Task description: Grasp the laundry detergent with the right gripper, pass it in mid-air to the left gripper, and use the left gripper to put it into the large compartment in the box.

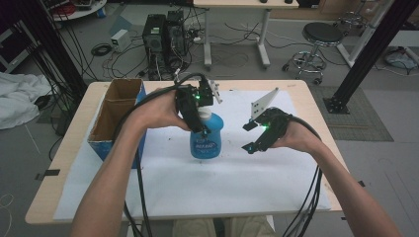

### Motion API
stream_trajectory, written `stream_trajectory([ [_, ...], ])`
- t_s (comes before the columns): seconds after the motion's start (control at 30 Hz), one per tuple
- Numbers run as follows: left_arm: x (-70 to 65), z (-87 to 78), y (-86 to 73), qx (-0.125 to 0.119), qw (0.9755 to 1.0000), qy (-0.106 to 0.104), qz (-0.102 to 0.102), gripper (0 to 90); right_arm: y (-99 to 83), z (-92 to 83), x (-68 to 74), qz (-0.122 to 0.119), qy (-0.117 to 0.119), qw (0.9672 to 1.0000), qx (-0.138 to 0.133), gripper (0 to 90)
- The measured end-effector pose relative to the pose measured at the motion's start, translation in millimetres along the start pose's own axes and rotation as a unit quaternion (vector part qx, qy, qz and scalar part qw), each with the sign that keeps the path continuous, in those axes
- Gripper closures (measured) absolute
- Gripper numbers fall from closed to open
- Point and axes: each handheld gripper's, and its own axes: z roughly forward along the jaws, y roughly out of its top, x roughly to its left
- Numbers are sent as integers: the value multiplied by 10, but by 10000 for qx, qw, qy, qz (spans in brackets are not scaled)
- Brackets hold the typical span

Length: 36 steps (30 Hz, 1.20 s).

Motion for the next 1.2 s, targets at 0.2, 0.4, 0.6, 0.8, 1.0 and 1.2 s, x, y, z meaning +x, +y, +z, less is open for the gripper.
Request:
stream_trajectory([
  [0.2,148,-432,-118,44,9994,267,-205,380,-201,-215,2,153,-292,9992,232,163],
  [0.4,277,-807,-220,2,9979,489,-435,380,-376,-382,4,330,-510,9976,347,130],
  [0.6,472,-1310,-412,-21,9942,709,-807,380,-596,-530,-10,578,-722,9950,365,130],
  [0.8,560,-1508,-636,-38,9907,776,-1117,380,-747,-571,-20,721,-823,9932,409,130],
  [1.0,588,-1662,-880,31,9861,911,-1391,380,-869,-627,-42,814,-988,9901,581,130],
  [1.2,574,-1770,-1096,119,9821,998,-1595,380,-970,-673,-54,957,-1116,9866,706,130],
])
